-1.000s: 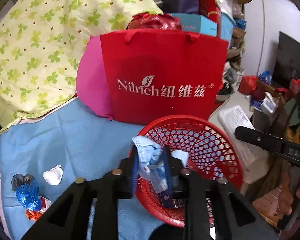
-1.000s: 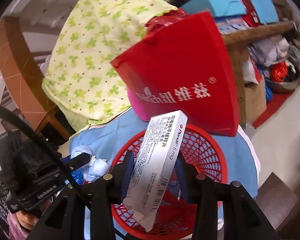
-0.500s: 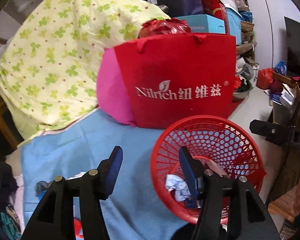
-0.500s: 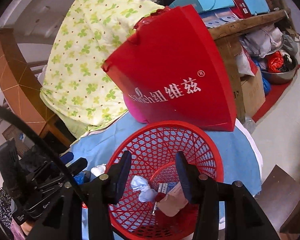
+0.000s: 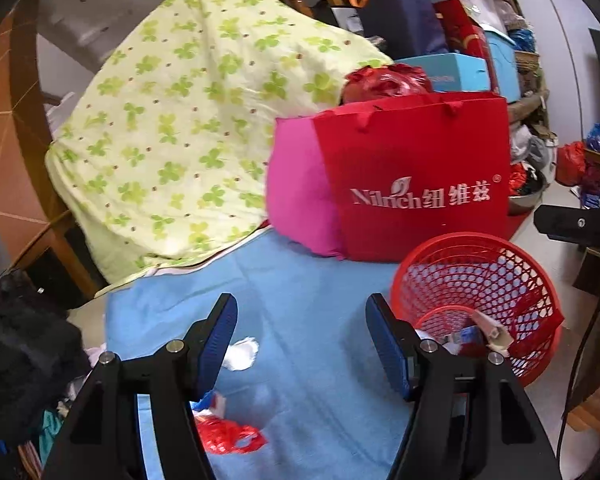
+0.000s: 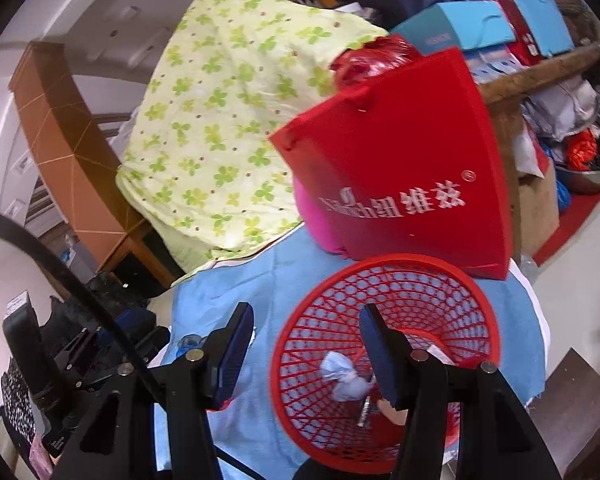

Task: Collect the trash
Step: 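Bring both tools back over the blue cloth toward the remaining trash, then grasp the red plastic bag with the right tool while the left tool grasps the orange wrapper, then carry the red bag and orange wrapper over the red basket and open both tools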

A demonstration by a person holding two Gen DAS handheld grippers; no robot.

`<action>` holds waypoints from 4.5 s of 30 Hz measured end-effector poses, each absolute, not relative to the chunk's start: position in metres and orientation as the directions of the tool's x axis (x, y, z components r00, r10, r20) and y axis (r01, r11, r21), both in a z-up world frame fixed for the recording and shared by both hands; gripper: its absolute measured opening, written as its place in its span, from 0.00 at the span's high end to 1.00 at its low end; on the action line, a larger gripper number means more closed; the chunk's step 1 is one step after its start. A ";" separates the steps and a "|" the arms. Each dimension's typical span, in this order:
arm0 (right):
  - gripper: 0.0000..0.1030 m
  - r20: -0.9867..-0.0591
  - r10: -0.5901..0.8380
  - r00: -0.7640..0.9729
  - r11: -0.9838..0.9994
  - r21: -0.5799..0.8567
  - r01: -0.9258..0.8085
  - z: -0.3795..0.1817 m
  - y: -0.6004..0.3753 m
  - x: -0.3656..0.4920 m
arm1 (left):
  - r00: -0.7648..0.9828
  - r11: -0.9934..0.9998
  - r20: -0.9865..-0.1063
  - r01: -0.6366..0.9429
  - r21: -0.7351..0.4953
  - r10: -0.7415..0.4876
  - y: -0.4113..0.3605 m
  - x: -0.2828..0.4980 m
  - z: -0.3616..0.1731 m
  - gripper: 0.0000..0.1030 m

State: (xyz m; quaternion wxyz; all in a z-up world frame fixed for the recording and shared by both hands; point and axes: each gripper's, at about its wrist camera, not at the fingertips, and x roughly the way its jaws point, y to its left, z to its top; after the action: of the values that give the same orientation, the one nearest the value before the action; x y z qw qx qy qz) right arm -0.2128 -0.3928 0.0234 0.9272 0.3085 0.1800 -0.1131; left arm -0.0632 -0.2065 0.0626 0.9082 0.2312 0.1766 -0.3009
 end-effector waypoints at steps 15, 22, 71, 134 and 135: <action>0.43 -0.405 -0.008 0.914 0.859 0.465 0.213 0.045 -0.330 -0.178 | 0.811 0.804 -0.425 0.535 0.260 -0.403 -0.134 -0.048 0.071 0.34; 0.43 -0.425 0.035 0.905 0.892 0.421 0.163 0.051 -0.296 -0.157 | 0.823 0.835 -0.427 0.499 0.233 -0.373 -0.106 -0.039 0.067 0.33; 0.72 -0.750 0.419 0.511 0.898 0.427 -0.109 -0.180 -0.165 0.068 | 0.382 0.797 -0.770 0.547 -0.257 -0.511 -0.003 0.179 -0.112 0.37; 0.63 -0.765 0.376 0.522 0.926 0.320 -0.199 -0.171 -0.075 0.133 | 0.423 0.826 -0.724 0.423 -0.373 -0.544 0.102 0.095 -0.103 0.83; 0.63 -0.749 0.387 0.538 0.922 0.331 -0.202 -0.164 -0.081 0.124 | 0.427 0.823 -0.721 0.432 -0.368 -0.546 0.099 0.091 -0.098 0.83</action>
State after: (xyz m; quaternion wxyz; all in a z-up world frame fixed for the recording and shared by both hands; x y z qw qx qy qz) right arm 0.1243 -0.0807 -0.1635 0.8708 0.1027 0.4499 0.1692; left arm 0.0912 0.0994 -0.0982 0.8422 -0.0636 0.4498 -0.2904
